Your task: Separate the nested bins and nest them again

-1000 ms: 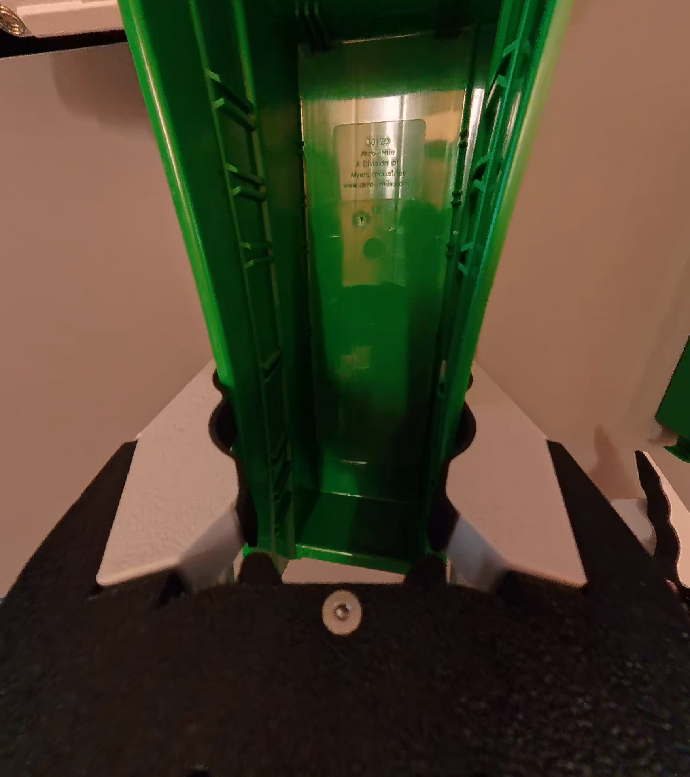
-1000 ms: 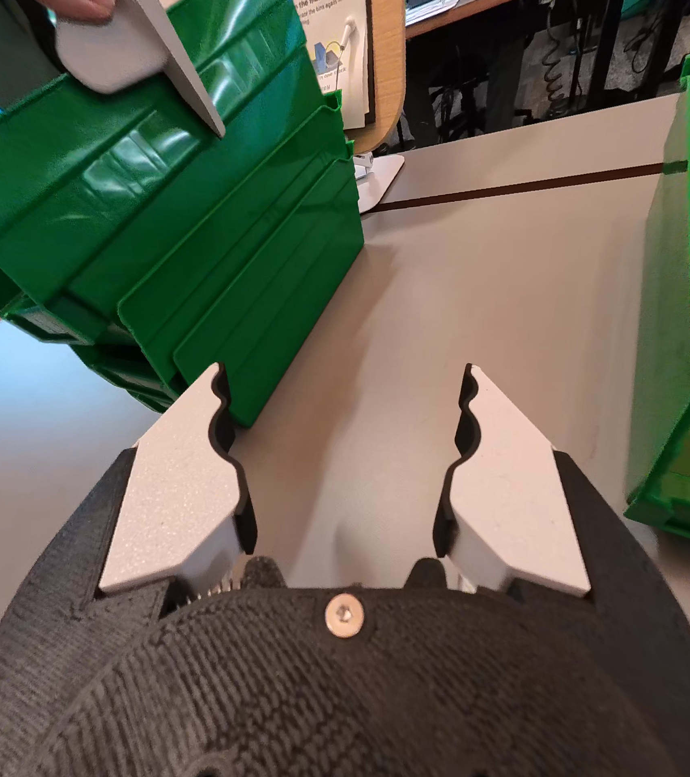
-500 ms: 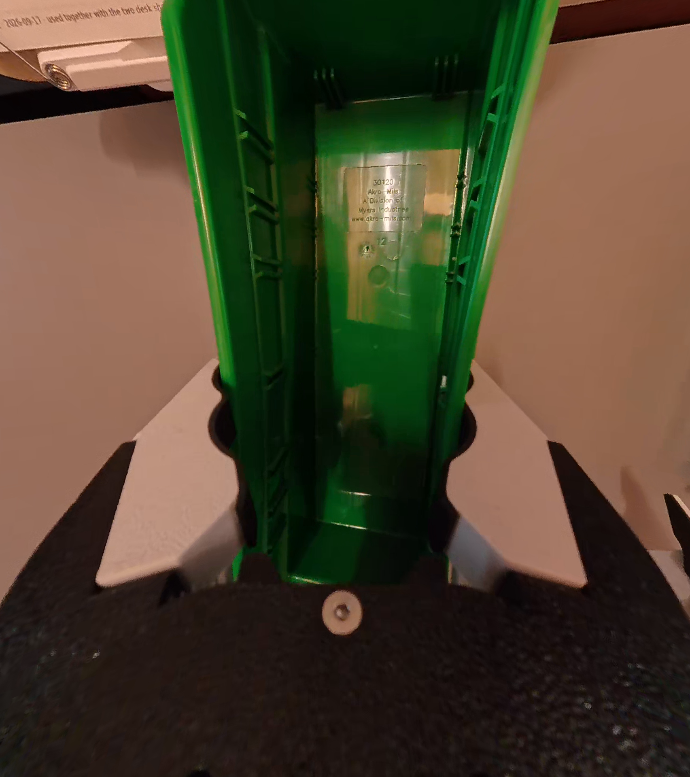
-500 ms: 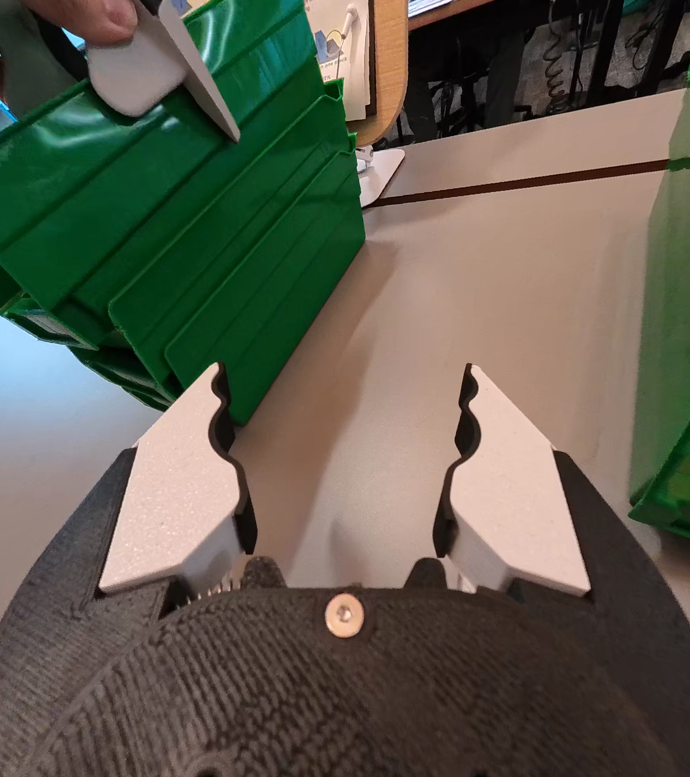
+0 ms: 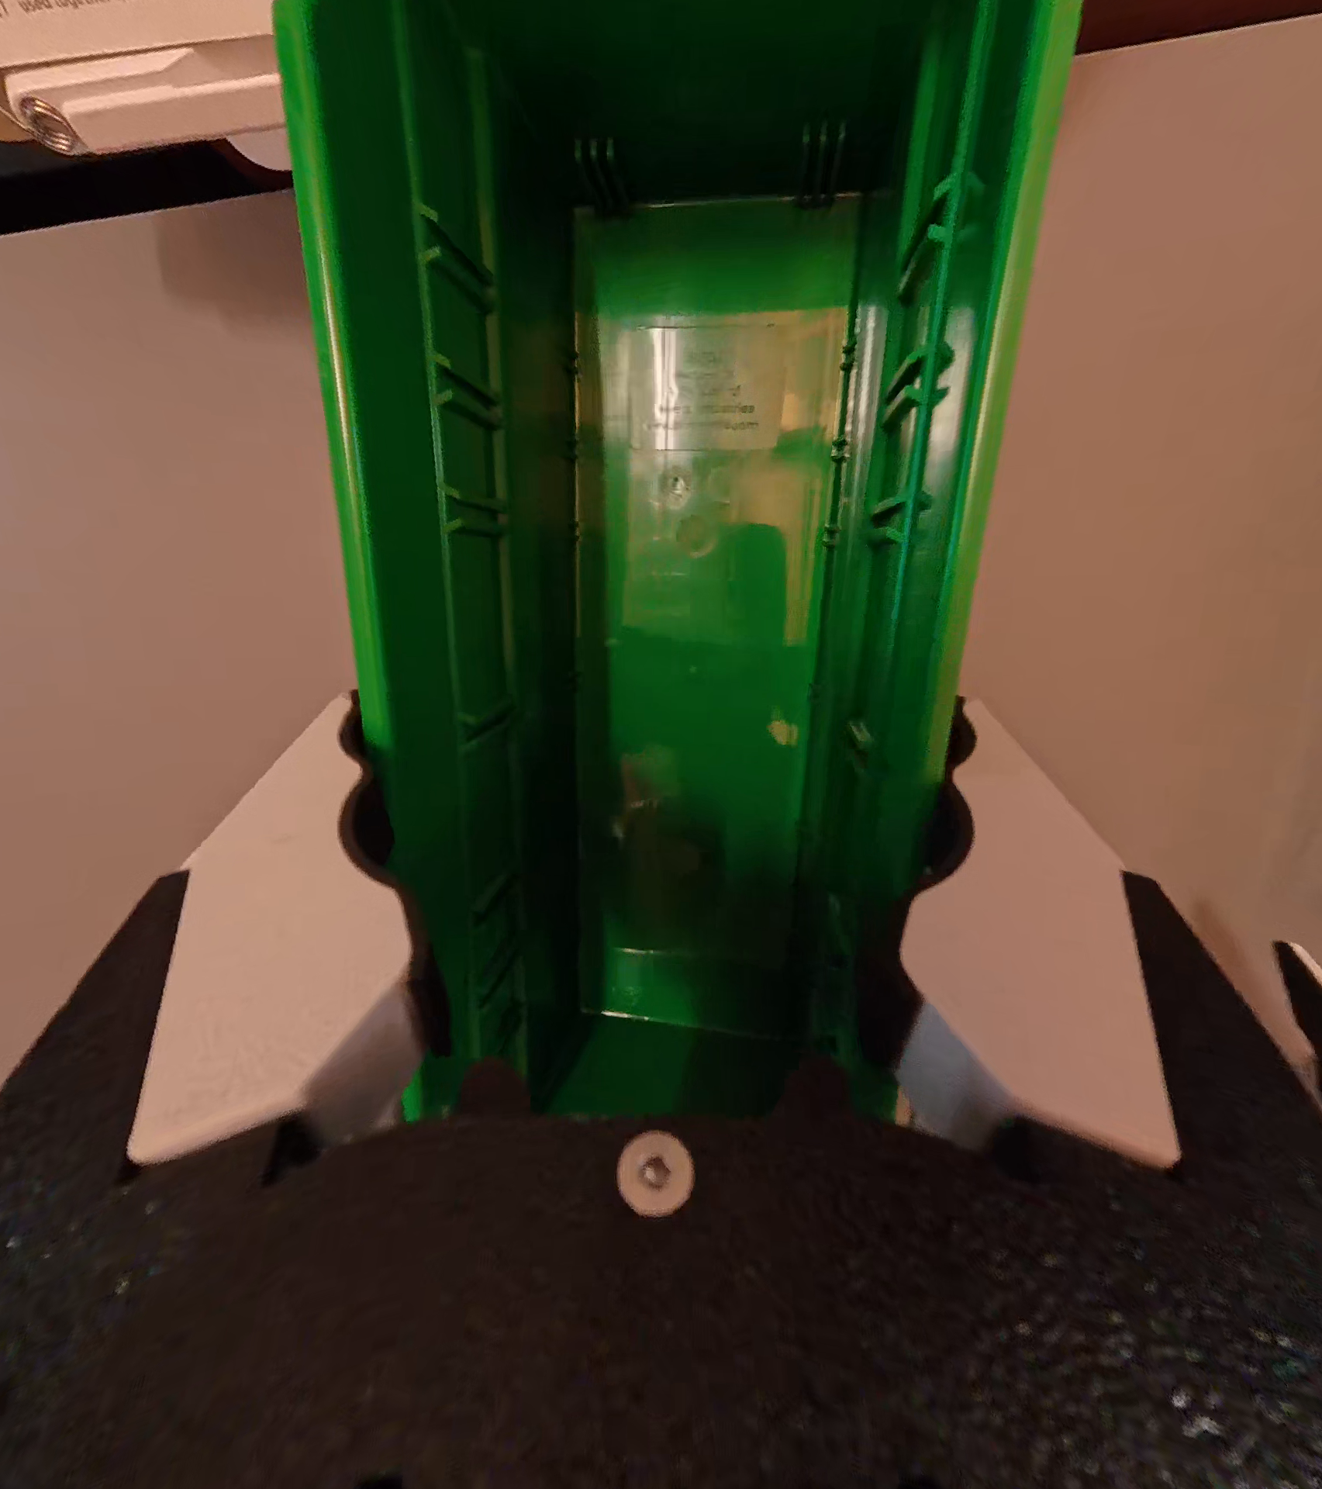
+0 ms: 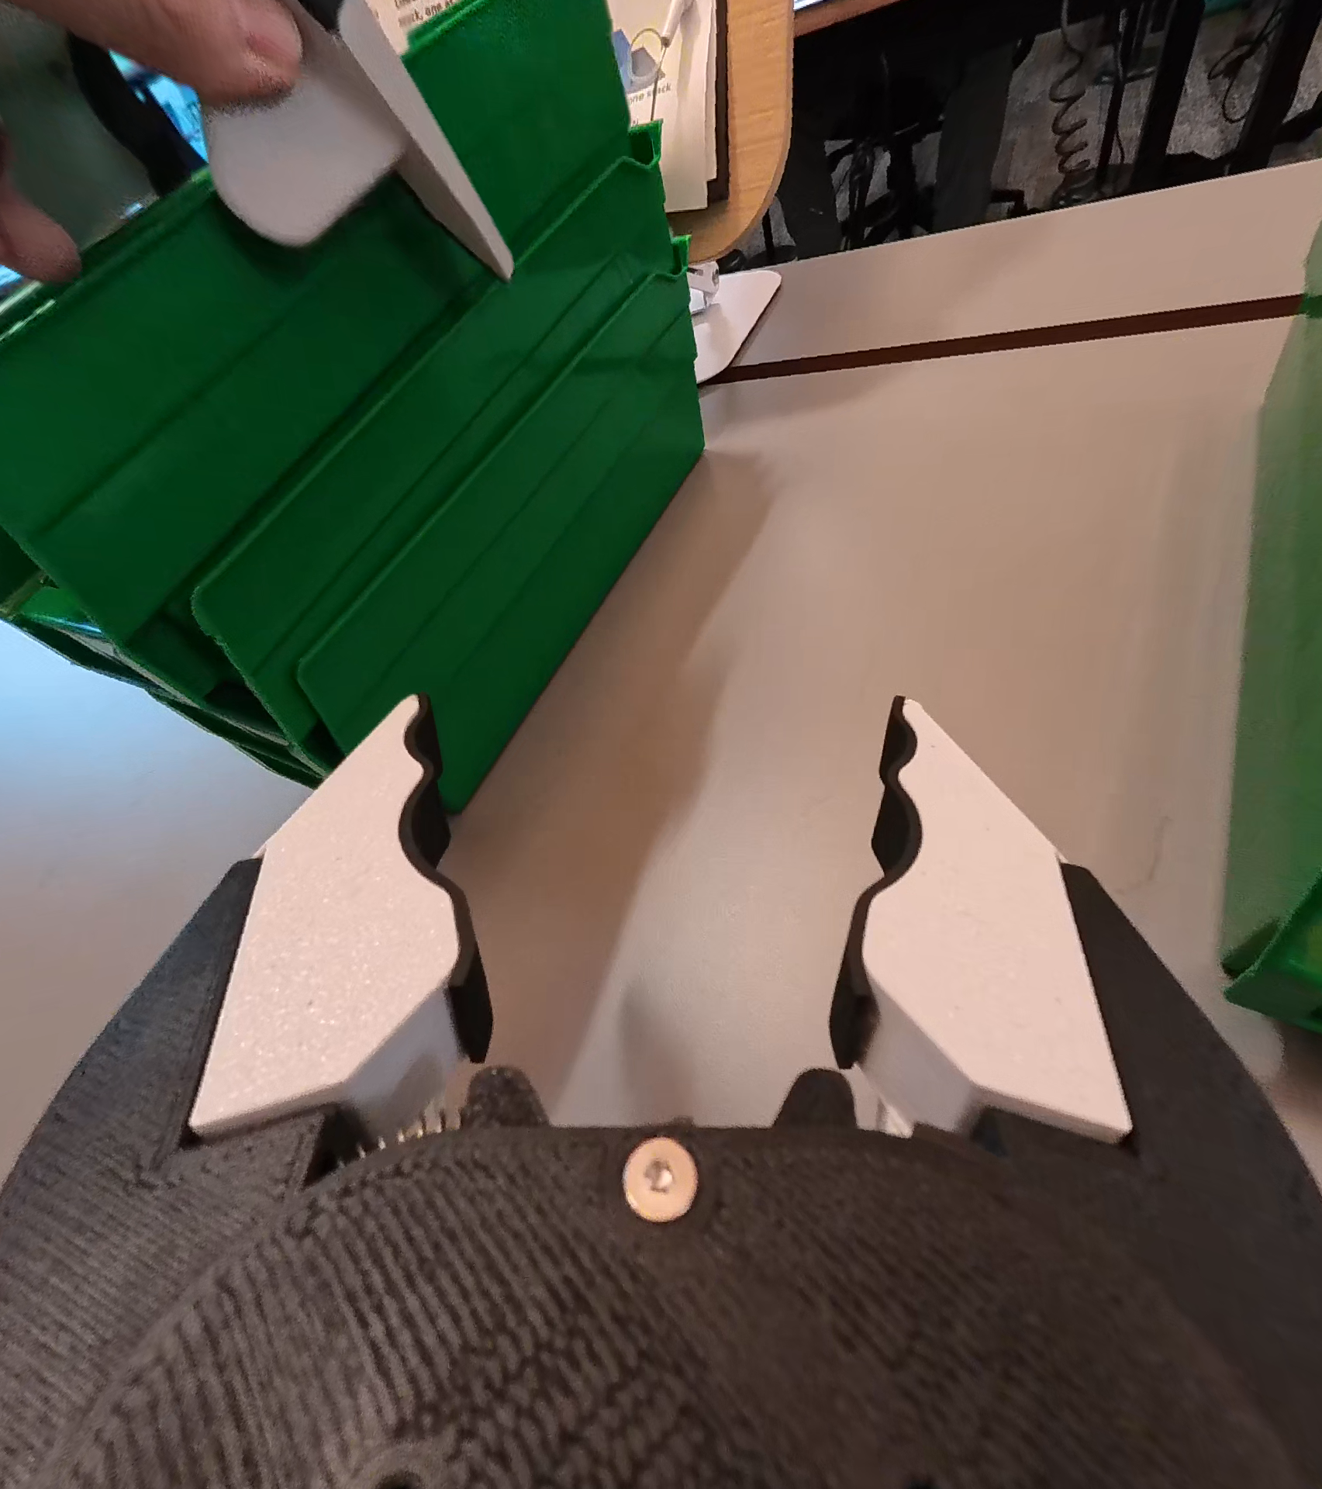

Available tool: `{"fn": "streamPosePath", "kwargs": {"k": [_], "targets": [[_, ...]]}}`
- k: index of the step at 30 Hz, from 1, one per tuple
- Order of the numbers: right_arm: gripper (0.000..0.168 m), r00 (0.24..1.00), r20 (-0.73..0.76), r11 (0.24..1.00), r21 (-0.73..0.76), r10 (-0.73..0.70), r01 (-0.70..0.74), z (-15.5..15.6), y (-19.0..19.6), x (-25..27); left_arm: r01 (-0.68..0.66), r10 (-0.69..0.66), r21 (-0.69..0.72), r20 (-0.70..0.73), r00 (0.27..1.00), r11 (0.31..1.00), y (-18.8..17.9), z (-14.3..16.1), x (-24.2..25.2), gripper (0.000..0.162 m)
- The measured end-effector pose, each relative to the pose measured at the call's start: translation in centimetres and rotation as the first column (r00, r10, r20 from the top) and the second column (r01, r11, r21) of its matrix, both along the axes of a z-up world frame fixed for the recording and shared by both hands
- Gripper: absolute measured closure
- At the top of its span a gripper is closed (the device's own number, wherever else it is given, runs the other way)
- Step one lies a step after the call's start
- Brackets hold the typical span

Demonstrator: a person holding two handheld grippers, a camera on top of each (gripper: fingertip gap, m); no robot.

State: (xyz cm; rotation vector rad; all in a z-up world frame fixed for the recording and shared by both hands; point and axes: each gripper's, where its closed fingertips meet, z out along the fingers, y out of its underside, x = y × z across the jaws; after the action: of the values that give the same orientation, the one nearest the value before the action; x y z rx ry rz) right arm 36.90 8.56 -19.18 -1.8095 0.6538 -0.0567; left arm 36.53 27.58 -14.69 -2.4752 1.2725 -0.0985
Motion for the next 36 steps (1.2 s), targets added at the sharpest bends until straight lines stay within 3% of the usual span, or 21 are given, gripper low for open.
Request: {"fn": "streamPosePath", "kwargs": {"k": [3, 8, 16, 20, 22, 24, 29, 33, 36], "targets": [[0.06, 1.0, 0.0, 1.0, -0.011, 0.005, -0.005, -0.2, 0.2, -0.1, -0.01, 0.019, -0.104, 0.086, 0.996, 0.995, -1.2, 1.0, 1.0, 0.026], [0.059, 1.0, 0.01, 1.0, -0.025, 0.008, -0.008, -0.4, 0.4, -0.3, 0.061, -0.038, -0.103, 0.214, 0.976, 0.993, -1.0, 4.5, 1.8, 0.036], [0.059, 1.0, 0.019, 0.999, -0.044, 0.011, -0.01, -0.7, 0.5, -0.4, 0.328, -0.227, -0.199, 0.407, 0.885, 0.923, -4.5, 7.8, -0.2, 0.048], [0.059, 1.0, 0.027, 0.999, -0.049, 0.011, -0.01, -0.6, 0.6, -0.5, 0.533, -0.519, 0.069, 0.36, 0.775, 0.843, -5.3, 7.5, -4.0, 0.068], [0.06, 0.999, 0.033, 0.999, -0.047, 0.015, -0.014, -0.4, 0.7, -0.7, 0.538, -0.581, 0.221, 0.293, 0.759, 0.814, -3.8, 6.9, -5.8, 0.077], [0.06, 0.999, 0.047, 0.999, -0.045, 0.022, -0.02, 0.0, 0.9, -1.0, 0.506, -0.577, 0.28, 0.339, 0.743, 0.816, -3.1, 6.9, -7.3, 0.081], [0.058, 0.993, 0.114, 0.998, -0.063, 0.003, 0.005, 1.5, 0.5, -1.2, 0.339, -0.428, 0.263, 0.596, 0.68, 0.903, -0.6, 7.0, -11.5, 0.082], [0.053, 0.983, 0.176, 0.993, -0.103, -0.045, 0.064, 3.0, -1.1, -0.7, 0.287, -0.34, 0.194, 0.678, 0.652, 0.938, 0.8, 3.1, -15.7, 0.082], [0.045, 0.938, 0.31, 0.964, -0.163, -0.152, 0.21, 4.9, -4.3, 1.2, 0.286, -0.281, 0.119, 0.718, 0.637, 0.951, 1.0, -0.3, -18.9, 0.081]]}}
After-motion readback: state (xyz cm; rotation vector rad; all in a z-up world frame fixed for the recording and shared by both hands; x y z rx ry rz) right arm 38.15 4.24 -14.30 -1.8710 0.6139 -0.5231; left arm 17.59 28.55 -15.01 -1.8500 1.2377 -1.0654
